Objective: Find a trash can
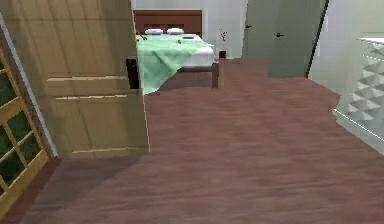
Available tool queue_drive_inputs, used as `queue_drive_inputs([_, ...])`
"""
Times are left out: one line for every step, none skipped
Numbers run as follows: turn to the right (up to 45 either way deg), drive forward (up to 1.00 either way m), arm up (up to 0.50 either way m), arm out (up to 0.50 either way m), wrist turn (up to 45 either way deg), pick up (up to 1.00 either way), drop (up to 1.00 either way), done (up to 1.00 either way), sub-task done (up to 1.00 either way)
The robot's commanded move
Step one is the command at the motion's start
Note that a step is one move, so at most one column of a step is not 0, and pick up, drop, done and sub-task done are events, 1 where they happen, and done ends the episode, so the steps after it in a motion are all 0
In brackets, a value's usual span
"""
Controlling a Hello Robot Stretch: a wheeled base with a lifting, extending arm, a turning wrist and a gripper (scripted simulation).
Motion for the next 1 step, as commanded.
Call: queue_drive_inputs([-21.0,0.00,0.00,0.00,0.0,0.00,0.00,0.00,0.00])
